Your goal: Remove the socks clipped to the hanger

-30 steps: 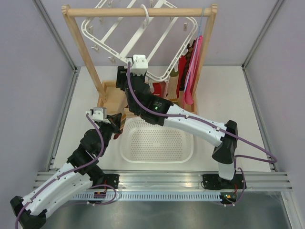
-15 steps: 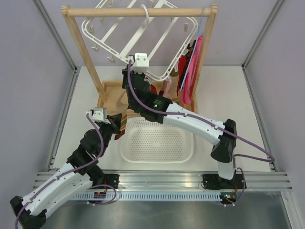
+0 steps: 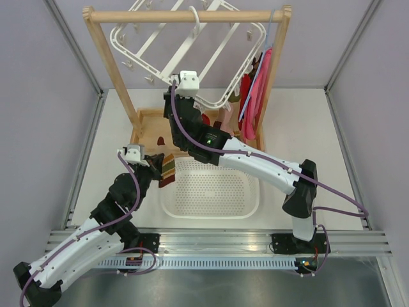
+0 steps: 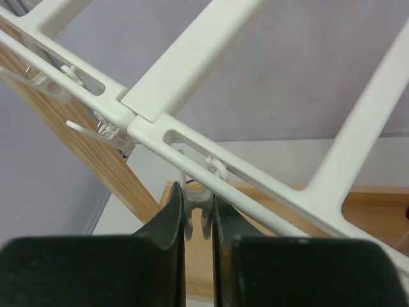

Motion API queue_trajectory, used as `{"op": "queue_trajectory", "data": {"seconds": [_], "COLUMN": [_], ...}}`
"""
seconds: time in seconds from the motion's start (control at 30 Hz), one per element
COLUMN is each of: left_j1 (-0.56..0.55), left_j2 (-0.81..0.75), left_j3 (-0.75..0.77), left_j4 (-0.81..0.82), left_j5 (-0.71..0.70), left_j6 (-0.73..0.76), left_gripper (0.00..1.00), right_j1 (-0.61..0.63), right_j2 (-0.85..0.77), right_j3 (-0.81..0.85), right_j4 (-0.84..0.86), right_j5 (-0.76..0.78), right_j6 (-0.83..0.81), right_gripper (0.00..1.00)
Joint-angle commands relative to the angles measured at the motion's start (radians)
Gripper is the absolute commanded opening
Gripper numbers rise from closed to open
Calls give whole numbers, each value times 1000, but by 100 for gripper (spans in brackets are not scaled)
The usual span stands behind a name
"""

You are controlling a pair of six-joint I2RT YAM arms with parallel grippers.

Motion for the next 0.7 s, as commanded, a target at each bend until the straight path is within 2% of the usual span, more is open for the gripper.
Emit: {"op": "queue_trajectory", "data": {"seconds": [0.0,0.03,0.07,0.1,0.13,0.2,0.43,0.67], "left_j1": [-4,-4,-4,-4,-4,-4,-4,-4], "left_j2": [-1,2,1,2,5,7,-22,10], "left_j3": [37,39,45,49,55,77,135,223], "left_j4": [13,13,13,-11,-33,-58,-139,-245], "left_j5": [1,-3,-14,-17,-16,-11,9,140], "left_j6": [-30,-34,-39,-48,-60,-74,-94,-99], "left_gripper": [2,2,2,2,2,2,2,2], "right_j1": [-12,-13,-13,-13,-13,-12,2,36], "right_j2": [2,0,-3,-3,-6,-17,-116,-279], "right_j3": [36,38,36,35,35,21,-186,-463], "right_j4": [23,14,-3,-5,-31,-61,-68,-69], "right_j5": [-28,-51,-68,-85,-123,-164,-312,-373], "right_j6": [-12,-7,-9,-10,-9,-7,17,53], "right_gripper": [18,31,52,59,72,78,80,80]}}
